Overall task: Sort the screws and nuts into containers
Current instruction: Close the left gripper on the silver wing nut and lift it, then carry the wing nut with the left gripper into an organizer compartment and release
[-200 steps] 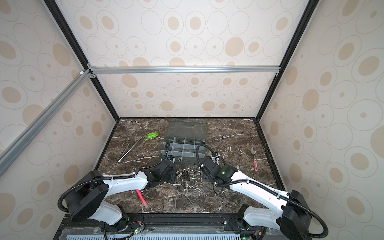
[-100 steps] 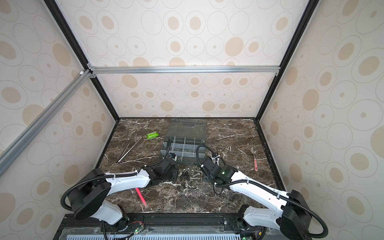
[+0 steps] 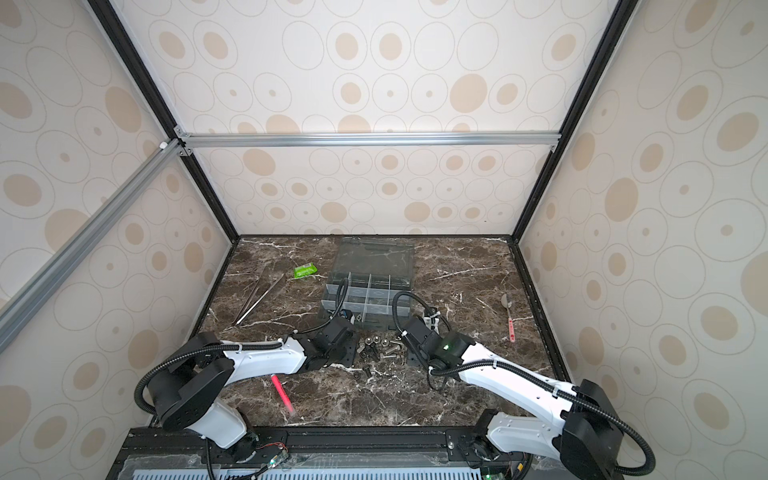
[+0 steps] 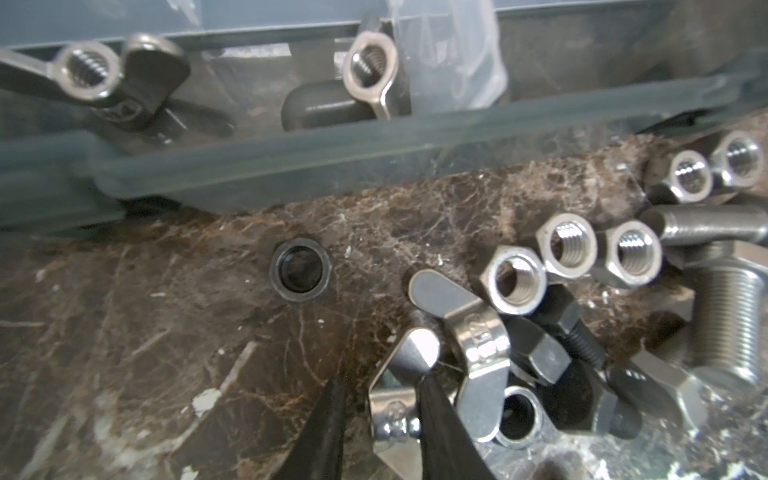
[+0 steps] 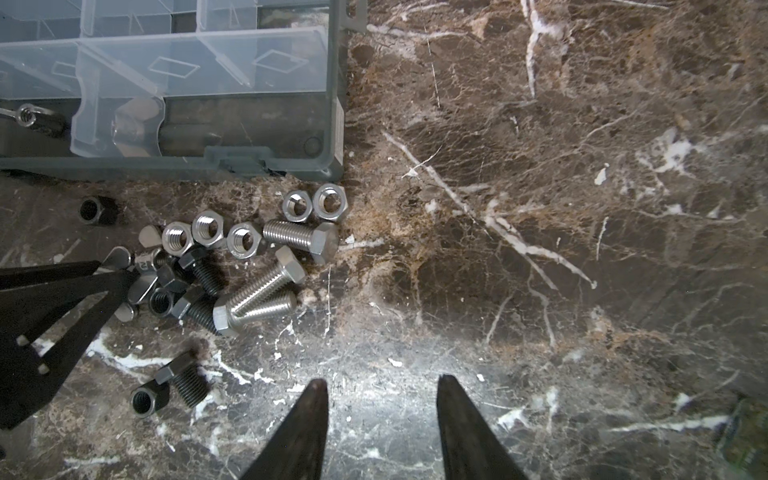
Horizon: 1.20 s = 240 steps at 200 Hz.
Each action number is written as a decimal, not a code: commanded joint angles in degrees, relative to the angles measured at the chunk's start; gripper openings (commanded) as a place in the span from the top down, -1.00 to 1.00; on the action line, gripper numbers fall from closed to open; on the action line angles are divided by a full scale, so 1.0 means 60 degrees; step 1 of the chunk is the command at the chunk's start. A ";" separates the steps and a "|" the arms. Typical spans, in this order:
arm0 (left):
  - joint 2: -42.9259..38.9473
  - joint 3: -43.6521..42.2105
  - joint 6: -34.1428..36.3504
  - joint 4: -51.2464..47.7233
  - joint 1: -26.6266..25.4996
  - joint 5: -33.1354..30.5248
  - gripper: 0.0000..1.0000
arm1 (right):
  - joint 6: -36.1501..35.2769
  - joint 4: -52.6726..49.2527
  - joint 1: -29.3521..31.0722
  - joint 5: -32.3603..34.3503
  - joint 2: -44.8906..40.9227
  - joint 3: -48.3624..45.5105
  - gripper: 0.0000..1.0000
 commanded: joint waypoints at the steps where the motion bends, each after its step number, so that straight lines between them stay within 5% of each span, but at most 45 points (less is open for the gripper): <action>1: 0.0074 0.0342 -0.0070 -0.0490 -0.0095 -0.0423 0.41 | 0.0191 -0.0054 0.0077 0.0118 0.0005 -0.0121 0.08; 81: 0.0622 0.0900 0.0244 -0.0839 -0.0094 -0.0716 0.68 | 0.0188 -0.0154 0.0071 0.0186 -0.0172 -0.0189 0.08; 184: -0.1615 0.1875 0.1224 -0.1604 0.0152 -0.1447 0.69 | 0.0249 -0.0408 0.0079 0.0404 -0.0822 -0.0296 0.07; 240: -0.0145 0.3396 0.1965 -0.1555 0.1303 -0.0889 0.68 | 0.0129 -0.0748 0.0068 0.0641 -0.0988 0.0065 0.07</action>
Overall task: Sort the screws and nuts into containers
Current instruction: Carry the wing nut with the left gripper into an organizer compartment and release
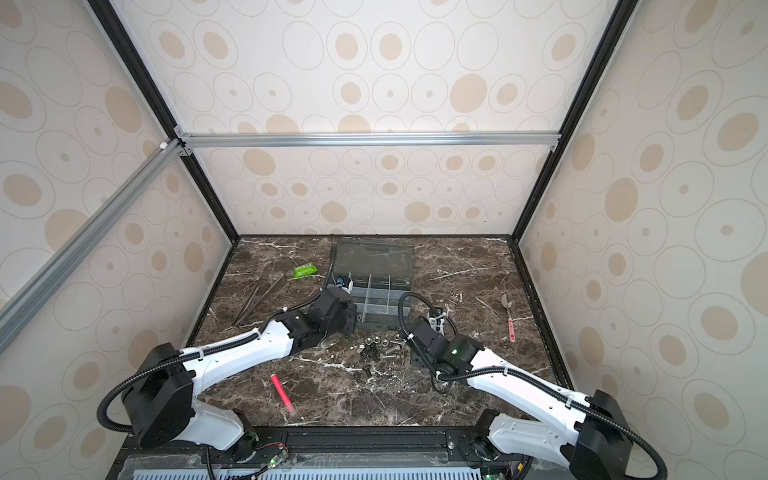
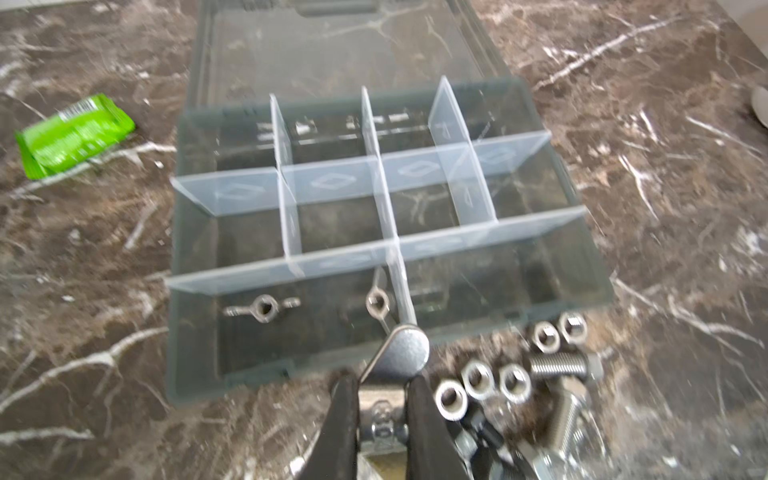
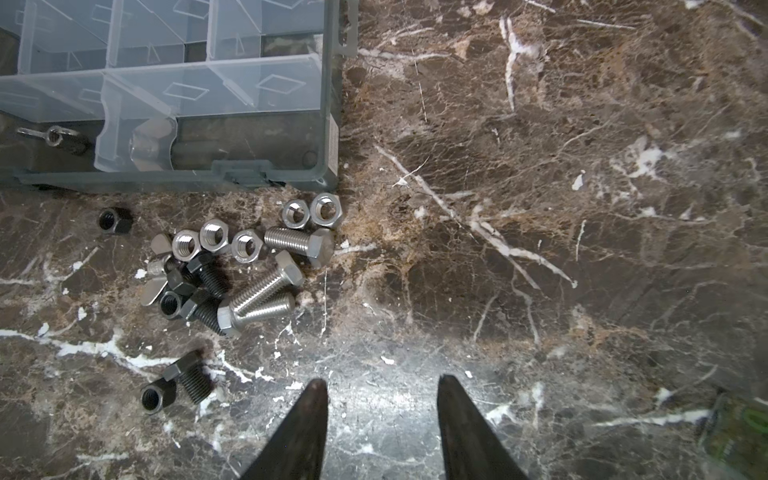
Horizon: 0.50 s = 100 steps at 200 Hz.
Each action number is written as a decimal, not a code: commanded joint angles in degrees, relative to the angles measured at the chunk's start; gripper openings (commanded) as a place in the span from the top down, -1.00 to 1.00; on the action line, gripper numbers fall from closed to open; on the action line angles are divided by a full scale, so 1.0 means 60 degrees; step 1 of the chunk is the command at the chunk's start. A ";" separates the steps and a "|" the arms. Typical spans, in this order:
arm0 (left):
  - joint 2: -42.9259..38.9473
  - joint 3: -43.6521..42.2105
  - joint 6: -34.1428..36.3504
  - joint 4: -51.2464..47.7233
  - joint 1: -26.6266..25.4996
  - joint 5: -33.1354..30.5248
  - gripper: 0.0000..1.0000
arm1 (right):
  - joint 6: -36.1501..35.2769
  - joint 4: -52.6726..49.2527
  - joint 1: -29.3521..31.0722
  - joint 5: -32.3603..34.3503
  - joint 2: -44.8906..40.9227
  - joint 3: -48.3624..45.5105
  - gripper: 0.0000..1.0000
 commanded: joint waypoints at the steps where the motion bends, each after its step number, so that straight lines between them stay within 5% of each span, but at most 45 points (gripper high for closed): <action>1: 0.0715 0.0734 0.0549 -0.0177 0.0498 0.0167 0.68 | 0.0066 -0.0480 0.0051 0.0385 -0.0275 0.0241 0.07; 100: 0.1362 0.0473 0.0281 0.0530 0.1364 0.1522 0.47 | 0.0264 -0.0815 0.0050 0.0632 -0.1028 0.0099 0.06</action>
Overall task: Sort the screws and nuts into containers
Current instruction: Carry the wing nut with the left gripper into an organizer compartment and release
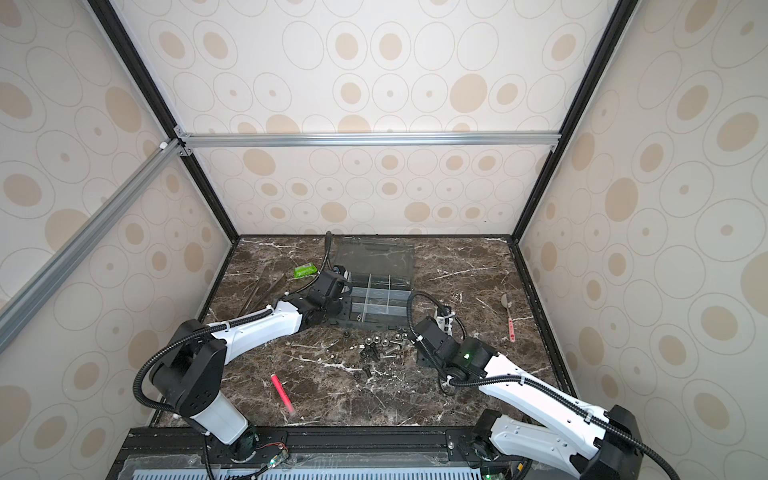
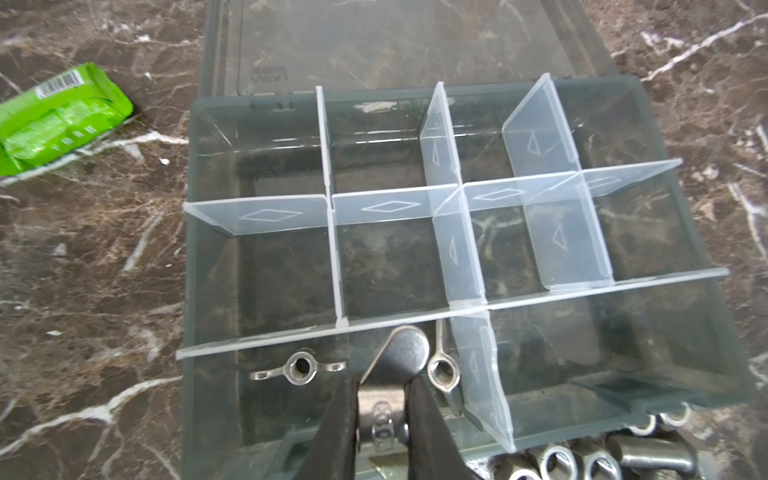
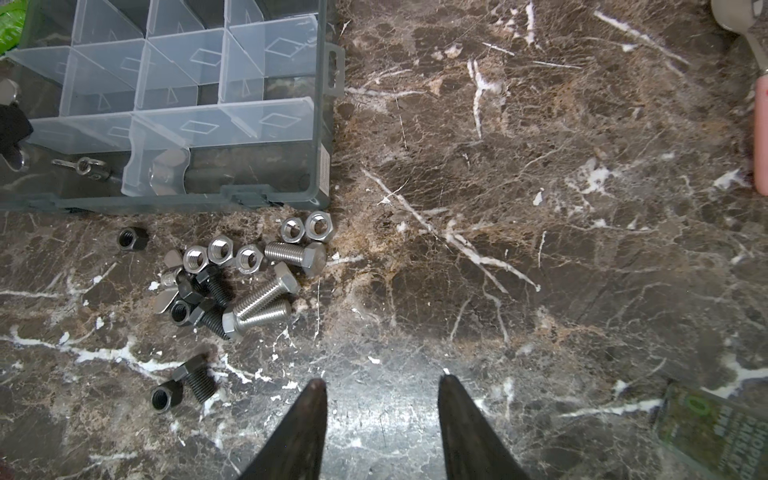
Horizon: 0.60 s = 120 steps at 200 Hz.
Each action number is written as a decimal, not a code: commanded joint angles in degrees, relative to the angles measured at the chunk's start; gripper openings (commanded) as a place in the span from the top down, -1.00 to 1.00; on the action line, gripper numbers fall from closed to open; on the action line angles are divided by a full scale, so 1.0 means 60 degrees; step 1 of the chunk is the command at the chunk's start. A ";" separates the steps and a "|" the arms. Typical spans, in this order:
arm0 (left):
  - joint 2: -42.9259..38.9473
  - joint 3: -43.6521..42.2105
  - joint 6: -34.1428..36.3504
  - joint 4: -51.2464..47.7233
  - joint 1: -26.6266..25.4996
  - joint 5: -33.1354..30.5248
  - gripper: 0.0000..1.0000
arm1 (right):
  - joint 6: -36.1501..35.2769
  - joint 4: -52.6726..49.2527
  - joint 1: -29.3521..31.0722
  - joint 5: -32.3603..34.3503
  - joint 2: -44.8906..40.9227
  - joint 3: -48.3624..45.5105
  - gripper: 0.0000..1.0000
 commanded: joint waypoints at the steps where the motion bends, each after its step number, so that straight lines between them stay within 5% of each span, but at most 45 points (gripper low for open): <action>1: 0.0013 -0.0092 -0.0063 0.0361 0.0075 0.0332 0.47 | 0.0246 -0.0275 0.0044 0.0195 -0.0128 -0.0054 0.06; 120: -0.1574 -0.1719 -0.0883 0.0900 0.0135 0.0484 0.23 | 0.0196 -0.0016 0.0047 0.0071 0.0112 -0.0093 0.05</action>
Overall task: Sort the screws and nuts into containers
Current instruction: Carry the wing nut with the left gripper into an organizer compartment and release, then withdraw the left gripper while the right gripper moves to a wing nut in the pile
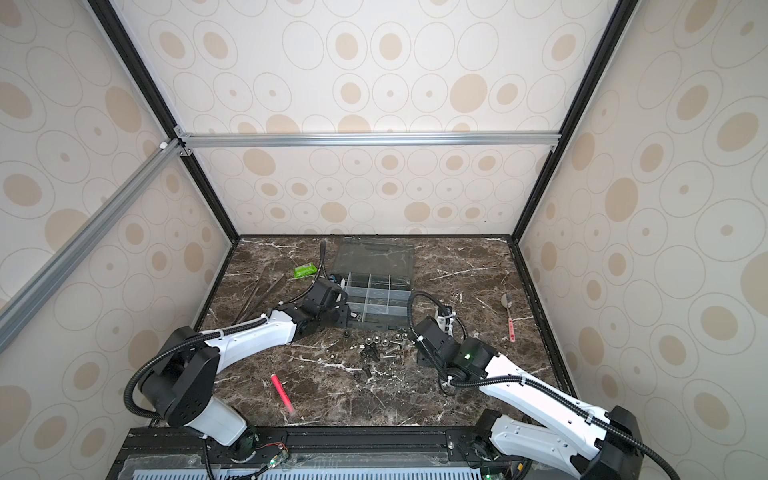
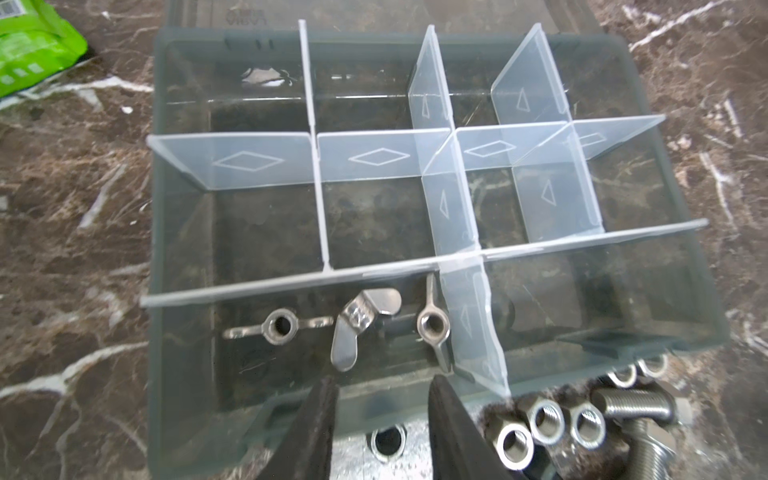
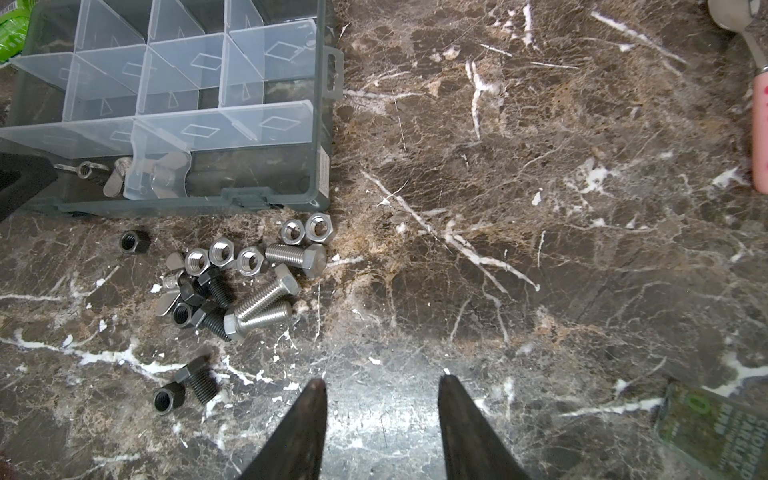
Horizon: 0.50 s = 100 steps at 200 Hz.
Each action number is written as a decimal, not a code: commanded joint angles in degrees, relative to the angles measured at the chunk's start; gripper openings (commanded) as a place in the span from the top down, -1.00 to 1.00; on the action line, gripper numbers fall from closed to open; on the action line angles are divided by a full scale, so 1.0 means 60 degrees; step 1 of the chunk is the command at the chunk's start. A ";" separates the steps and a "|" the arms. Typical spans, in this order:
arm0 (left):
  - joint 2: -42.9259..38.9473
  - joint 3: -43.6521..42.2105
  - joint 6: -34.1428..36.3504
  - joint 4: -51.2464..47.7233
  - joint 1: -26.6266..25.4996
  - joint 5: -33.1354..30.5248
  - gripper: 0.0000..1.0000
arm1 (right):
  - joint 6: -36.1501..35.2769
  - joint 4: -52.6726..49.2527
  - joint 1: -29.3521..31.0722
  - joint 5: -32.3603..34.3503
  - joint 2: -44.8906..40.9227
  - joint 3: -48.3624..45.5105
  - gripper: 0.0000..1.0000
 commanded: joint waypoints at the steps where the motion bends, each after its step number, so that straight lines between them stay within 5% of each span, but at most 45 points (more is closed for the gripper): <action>1: -0.0691 -0.0370 -0.0426 0.0296 0.0091 0.0010 0.22 | 0.0130 -0.0034 0.0050 0.0060 0.0106 -0.0096 0.05; 100: -0.3177 -0.2499 -0.1315 0.0281 0.0208 -0.0433 0.23 | -0.0281 0.0801 0.0040 -0.0665 0.1115 -0.0031 0.05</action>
